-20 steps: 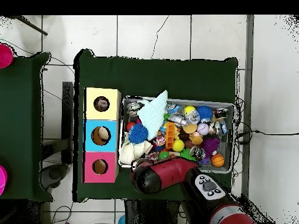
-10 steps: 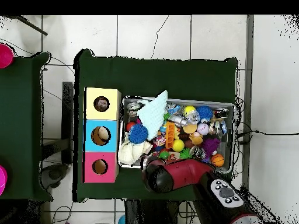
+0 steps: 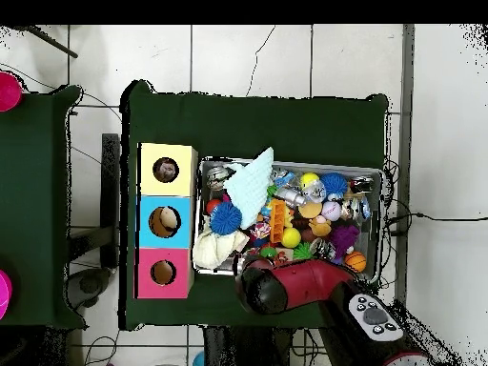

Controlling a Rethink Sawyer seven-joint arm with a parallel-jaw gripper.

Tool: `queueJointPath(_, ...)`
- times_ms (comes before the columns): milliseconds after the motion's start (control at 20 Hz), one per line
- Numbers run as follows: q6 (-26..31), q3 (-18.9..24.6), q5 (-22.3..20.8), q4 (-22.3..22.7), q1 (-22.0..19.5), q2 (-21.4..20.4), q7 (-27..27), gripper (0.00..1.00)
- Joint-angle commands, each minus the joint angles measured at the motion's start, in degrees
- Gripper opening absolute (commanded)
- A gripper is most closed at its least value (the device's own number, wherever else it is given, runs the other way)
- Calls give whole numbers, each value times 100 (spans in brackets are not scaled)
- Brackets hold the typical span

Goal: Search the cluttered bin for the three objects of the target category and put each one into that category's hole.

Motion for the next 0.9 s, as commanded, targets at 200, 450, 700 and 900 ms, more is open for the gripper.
queueJointPath(200, -179, -36, -461, -919, 362, 511, 31, 100)
queueJointPath(450, -537, -238, -618, -1222, 516, 949, 157, 100)
queueJointPath(700, -493, -297, -692, -1288, 490, 927, 95, 100)
queueJointPath(900, -380, -186, -727, -1263, 360, 896, -33, 100)
